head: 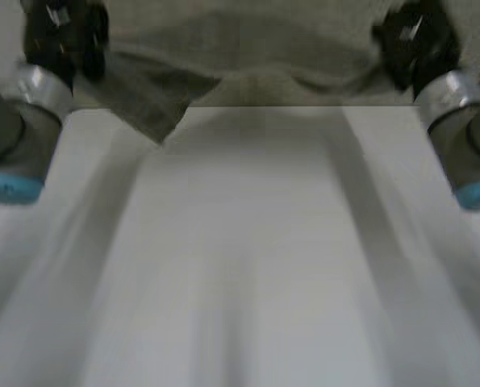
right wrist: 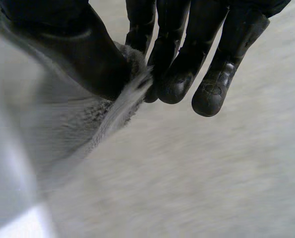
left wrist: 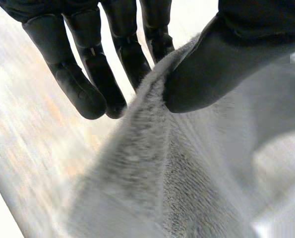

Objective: Fold the towel.

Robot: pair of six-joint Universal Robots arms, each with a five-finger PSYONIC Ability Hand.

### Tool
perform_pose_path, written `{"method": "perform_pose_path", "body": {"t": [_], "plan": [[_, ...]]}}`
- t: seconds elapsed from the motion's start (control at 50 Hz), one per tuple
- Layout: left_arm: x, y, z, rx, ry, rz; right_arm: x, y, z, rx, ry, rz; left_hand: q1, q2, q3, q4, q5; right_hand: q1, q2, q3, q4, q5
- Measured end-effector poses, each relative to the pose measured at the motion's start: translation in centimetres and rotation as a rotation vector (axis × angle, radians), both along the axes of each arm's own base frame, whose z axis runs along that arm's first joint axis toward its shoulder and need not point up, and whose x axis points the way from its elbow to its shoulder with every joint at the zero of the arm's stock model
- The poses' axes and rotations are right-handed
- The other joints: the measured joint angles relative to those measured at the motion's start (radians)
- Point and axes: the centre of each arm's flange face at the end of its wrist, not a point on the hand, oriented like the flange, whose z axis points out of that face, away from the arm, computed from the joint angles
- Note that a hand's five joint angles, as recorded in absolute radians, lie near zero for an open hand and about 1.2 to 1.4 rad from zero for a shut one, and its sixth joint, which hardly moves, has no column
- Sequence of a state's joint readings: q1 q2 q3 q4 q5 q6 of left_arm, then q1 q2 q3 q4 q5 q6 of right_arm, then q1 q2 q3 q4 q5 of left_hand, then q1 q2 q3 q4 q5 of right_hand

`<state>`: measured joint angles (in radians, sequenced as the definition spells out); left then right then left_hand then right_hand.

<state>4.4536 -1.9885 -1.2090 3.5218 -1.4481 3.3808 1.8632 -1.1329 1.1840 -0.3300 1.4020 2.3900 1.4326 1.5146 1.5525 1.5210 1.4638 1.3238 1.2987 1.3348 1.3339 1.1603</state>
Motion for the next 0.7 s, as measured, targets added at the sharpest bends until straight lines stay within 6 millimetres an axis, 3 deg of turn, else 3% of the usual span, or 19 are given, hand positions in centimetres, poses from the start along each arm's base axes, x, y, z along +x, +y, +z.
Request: {"method": "perform_pose_path", "body": {"t": [0.14,0.24,0.32,0.38,0.48,0.7], "plan": [[0.7,1.3,-10.0,0.198,-0.151,-0.043,-0.1,1.5,-9.0,0.287,0.095,0.042,0.0,0.0,0.0,0.0,0.0,0.0,0.0,0.0,0.0,0.0],[1.1,3.3,-14.5,0.242,-0.267,-0.082,-0.7,2.9,-13.3,0.422,0.133,0.044,0.0,0.0,0.001,0.0,0.0,0.0,0.0,0.0,0.0,0.0],[1.6,4.8,-16.4,0.254,-0.354,-0.105,-1.5,3.8,-14.7,0.478,0.144,0.029,0.0,0.0,0.001,0.0,0.0,0.0,0.0,0.0,0.0,0.0],[2.1,5.7,-17.0,0.26,-0.396,-0.112,-2.3,4.2,-14.4,0.487,0.141,0.011,0.0,0.0,0.001,0.0,0.0,0.0,0.0,0.0,0.0,0.0],[3.4,6.5,-16.5,0.259,-0.421,-0.093,-3.7,5.2,-12.2,0.469,0.125,-0.023,0.0,0.0,0.001,0.0,0.0,0.0,0.0,0.0,0.0,0.0],[6.5,8.8,-11.7,0.19,-0.397,0.005,-7.2,9.0,-5.8,0.44,0.091,-0.072,0.0,0.0,0.001,0.0,0.0,0.0,0.0,0.0,0.0,0.0]]}}
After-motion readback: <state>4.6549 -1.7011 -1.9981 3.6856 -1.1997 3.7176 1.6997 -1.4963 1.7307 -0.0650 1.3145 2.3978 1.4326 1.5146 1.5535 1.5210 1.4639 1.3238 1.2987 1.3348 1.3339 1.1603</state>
